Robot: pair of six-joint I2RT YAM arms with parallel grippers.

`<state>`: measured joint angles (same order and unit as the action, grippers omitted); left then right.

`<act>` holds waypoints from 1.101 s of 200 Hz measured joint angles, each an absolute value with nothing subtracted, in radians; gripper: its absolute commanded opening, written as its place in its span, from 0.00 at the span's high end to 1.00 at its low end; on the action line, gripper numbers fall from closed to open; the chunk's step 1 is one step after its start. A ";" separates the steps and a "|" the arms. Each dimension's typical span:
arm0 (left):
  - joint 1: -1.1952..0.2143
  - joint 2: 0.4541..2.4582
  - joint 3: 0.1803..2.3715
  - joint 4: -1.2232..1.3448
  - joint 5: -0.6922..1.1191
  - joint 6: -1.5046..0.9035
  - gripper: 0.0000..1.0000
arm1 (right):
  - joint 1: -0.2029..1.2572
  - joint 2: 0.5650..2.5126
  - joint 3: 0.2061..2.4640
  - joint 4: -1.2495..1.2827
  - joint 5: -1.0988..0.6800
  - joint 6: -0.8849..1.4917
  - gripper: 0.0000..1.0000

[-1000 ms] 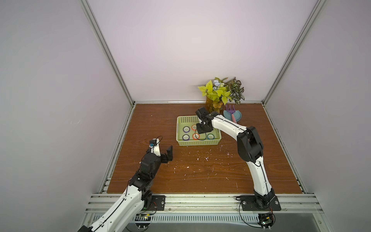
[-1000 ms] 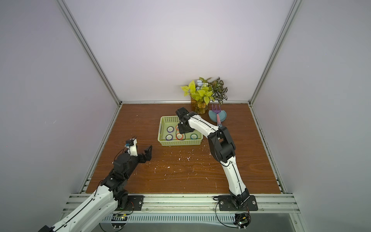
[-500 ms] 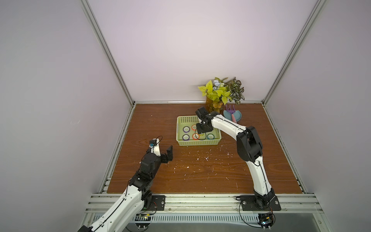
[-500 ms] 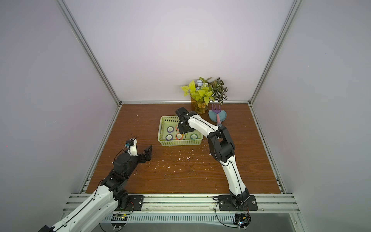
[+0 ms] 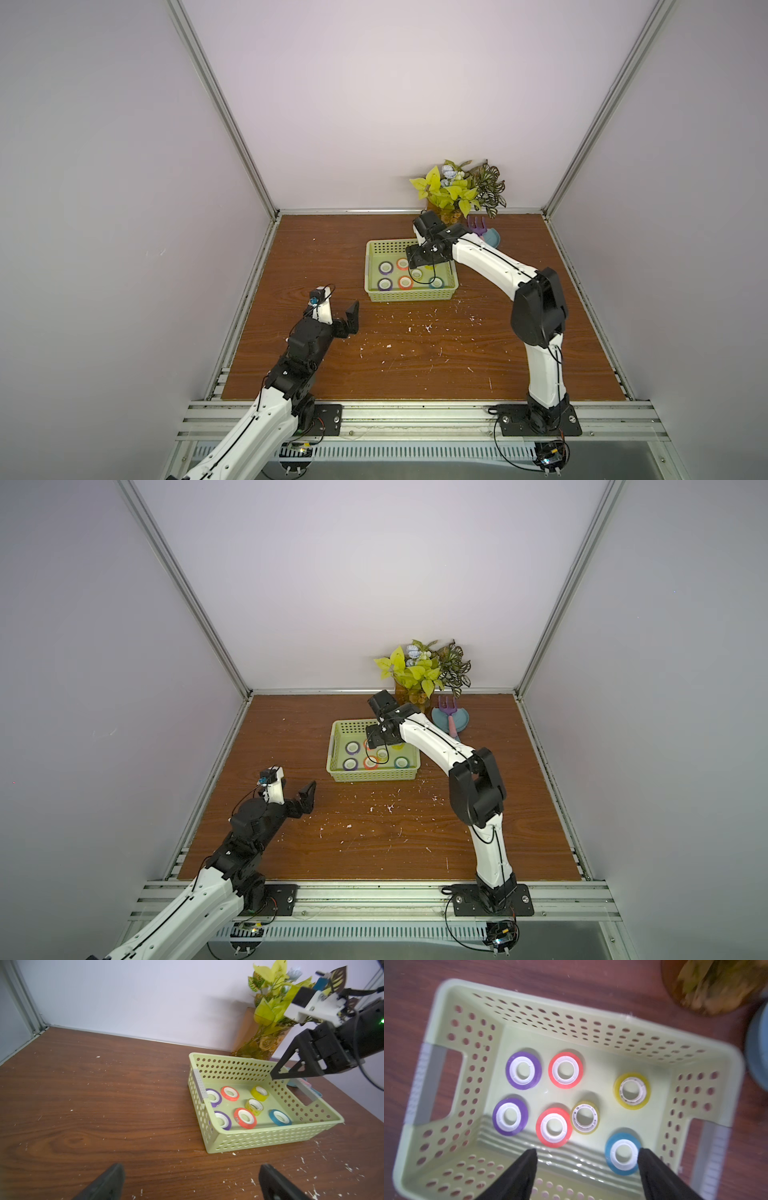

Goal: Put the transparent tape into the storage box
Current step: Place the tape in the storage box, then reset both arms

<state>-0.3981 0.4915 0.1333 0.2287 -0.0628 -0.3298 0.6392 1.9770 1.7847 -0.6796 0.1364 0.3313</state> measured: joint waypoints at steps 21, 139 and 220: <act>-0.398 0.419 0.117 0.226 -0.039 -0.310 0.00 | 0.636 1.806 1.643 -0.594 0.168 0.328 0.01; -0.398 0.401 0.191 0.295 -0.173 -0.260 0.00 | 0.612 0.864 0.509 0.213 0.503 0.150 0.01; -0.388 0.635 0.279 0.368 -0.350 -0.174 0.01 | 0.496 0.942 0.497 0.222 0.472 0.140 0.01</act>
<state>-0.3882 0.6346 0.2787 0.3676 -0.3504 -0.1738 0.4961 0.9421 0.4969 0.2222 0.4717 0.1402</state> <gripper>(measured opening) 0.996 0.990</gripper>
